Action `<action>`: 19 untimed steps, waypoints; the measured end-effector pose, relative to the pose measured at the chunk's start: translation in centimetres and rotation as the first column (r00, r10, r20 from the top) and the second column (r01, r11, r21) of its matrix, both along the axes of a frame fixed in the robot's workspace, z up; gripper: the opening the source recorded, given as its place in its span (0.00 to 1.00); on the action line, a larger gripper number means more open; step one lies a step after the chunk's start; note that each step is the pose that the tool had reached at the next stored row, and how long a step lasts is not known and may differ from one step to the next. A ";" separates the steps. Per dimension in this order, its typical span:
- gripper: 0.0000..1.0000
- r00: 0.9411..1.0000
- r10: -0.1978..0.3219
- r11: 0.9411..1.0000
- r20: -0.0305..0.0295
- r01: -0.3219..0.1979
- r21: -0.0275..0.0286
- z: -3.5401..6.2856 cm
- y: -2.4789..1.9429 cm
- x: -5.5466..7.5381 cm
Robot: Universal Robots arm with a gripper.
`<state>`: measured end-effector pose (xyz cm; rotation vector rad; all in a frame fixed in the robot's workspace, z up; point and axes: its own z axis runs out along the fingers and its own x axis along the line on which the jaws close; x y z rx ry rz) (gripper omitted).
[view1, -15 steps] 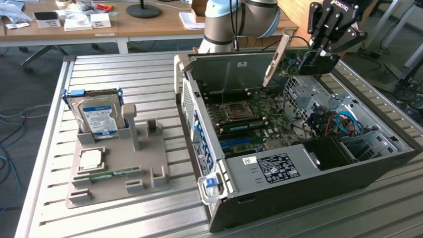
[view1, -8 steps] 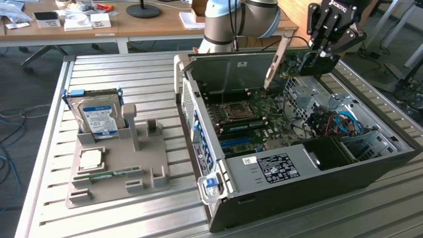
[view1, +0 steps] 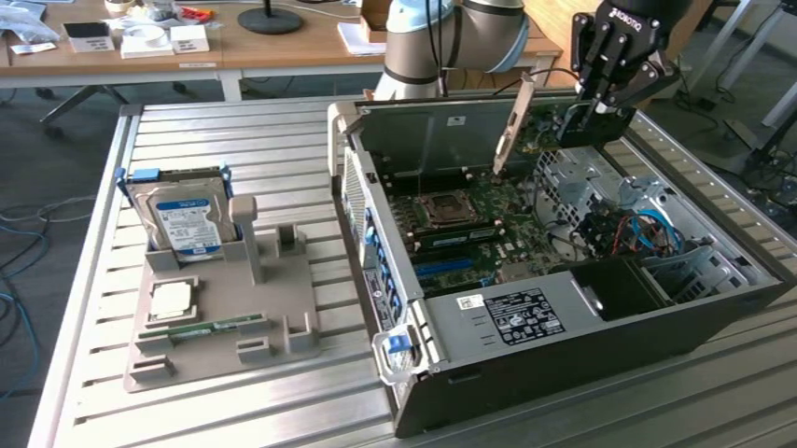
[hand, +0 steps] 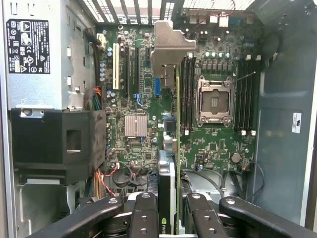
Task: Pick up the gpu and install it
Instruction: 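Insert the gpu into the slot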
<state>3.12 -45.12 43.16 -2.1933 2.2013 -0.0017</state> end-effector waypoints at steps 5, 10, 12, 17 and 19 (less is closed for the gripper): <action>0.27 1.000 0.000 1.000 0.000 0.000 0.000 -0.01 0.00 0.0; 0.27 1.000 0.000 1.000 0.000 0.000 0.000 -0.01 0.00 0.0; 0.27 1.000 0.000 1.000 0.000 0.000 0.000 -0.04 0.00 0.0; 0.27 1.000 0.000 1.000 0.000 0.000 0.000 -0.60 0.00 0.0; 0.27 1.000 0.000 1.000 0.000 0.000 0.000 -0.85 0.00 0.0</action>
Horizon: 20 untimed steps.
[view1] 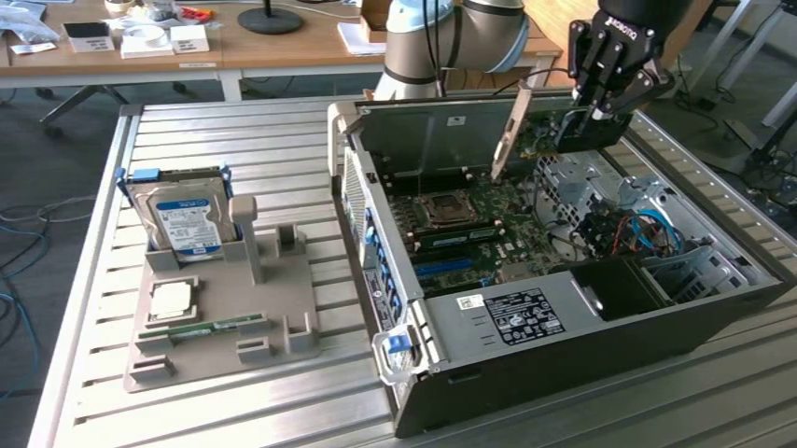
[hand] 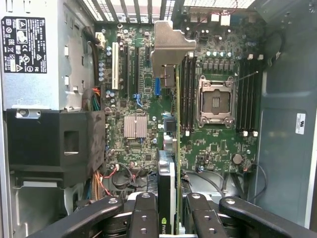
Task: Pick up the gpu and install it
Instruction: 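Insert the gpu into the slot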
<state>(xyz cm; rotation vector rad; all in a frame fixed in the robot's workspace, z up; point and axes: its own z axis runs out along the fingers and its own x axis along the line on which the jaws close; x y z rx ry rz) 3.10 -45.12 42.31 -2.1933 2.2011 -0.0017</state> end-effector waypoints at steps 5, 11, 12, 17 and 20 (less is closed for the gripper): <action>0.27 1.000 0.000 1.000 0.000 0.000 0.000 -0.11 -0.01 0.0; 0.27 1.000 0.000 1.000 0.000 0.000 0.000 -0.16 0.00 0.0; 0.27 1.000 0.000 1.000 0.000 0.000 0.000 -0.20 0.00 0.0; 0.27 1.000 0.000 1.000 0.000 0.000 0.000 -0.54 0.00 0.0; 0.27 1.000 0.000 1.000 0.000 0.000 0.000 -0.77 0.00 0.0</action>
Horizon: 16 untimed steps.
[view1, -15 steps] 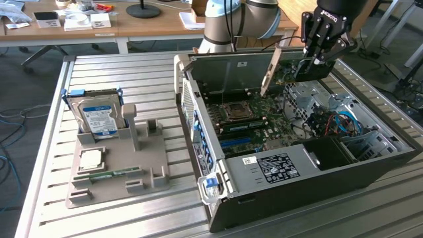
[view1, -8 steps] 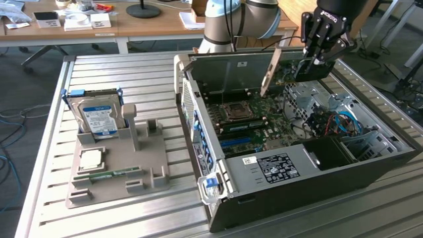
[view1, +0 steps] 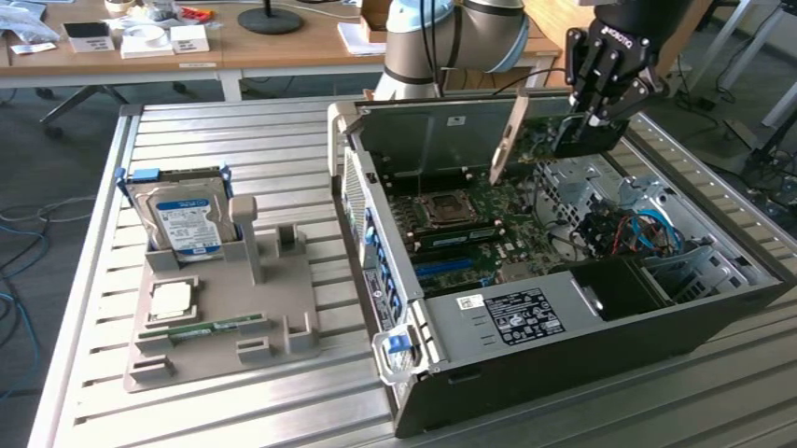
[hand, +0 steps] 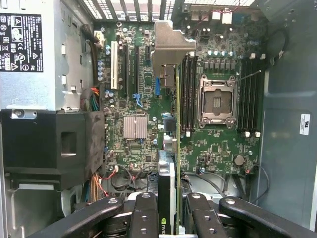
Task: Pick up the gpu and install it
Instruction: 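Insert the gpu into the slot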
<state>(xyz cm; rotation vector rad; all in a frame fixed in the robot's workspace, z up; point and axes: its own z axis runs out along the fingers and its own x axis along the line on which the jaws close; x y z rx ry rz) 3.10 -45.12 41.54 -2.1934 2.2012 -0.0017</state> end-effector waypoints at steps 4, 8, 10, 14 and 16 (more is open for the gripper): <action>0.27 1.000 0.000 1.000 0.000 0.000 0.000 -0.29 0.00 0.0; 0.27 1.000 0.000 1.000 0.000 0.000 0.000 -0.65 0.00 0.0; 0.27 1.000 0.000 1.000 0.000 0.000 0.000 -0.82 0.00 0.0; 0.27 1.000 0.000 1.000 0.000 0.000 0.000 -0.86 0.00 0.0; 0.27 1.000 0.000 1.000 0.000 0.000 0.000 -0.86 0.00 0.0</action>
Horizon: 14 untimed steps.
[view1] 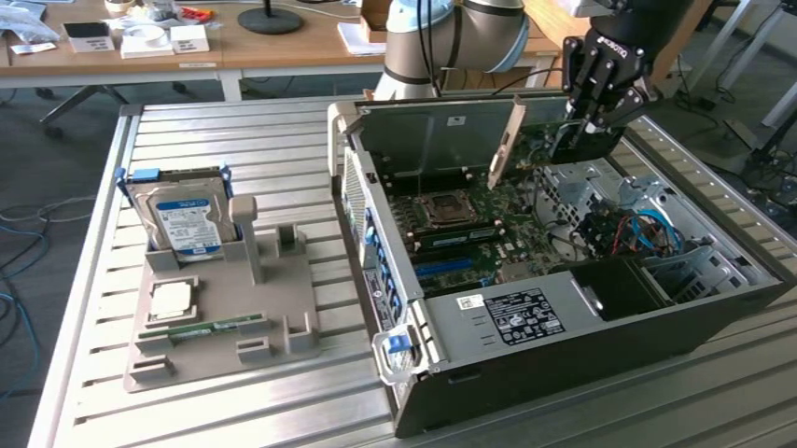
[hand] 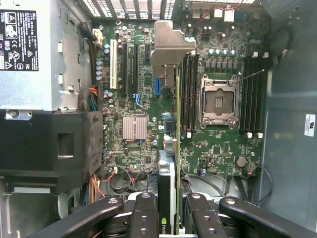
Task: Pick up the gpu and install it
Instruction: 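Insert the gpu into the slot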
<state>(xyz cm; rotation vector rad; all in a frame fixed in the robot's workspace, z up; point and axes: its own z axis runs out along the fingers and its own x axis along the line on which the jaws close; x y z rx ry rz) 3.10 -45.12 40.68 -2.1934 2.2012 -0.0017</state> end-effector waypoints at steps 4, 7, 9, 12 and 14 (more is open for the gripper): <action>0.27 1.000 0.000 1.000 0.000 0.000 0.000 -0.15 0.00 0.0; 0.27 1.000 0.000 1.000 0.000 0.000 0.000 -0.38 0.00 0.0; 0.27 1.000 0.000 1.000 0.000 0.000 0.000 -0.53 0.00 0.0; 0.27 1.000 0.000 1.000 0.000 0.000 0.000 -0.77 0.00 0.0; 0.27 1.000 0.000 1.000 0.000 0.000 0.000 -0.88 0.00 0.0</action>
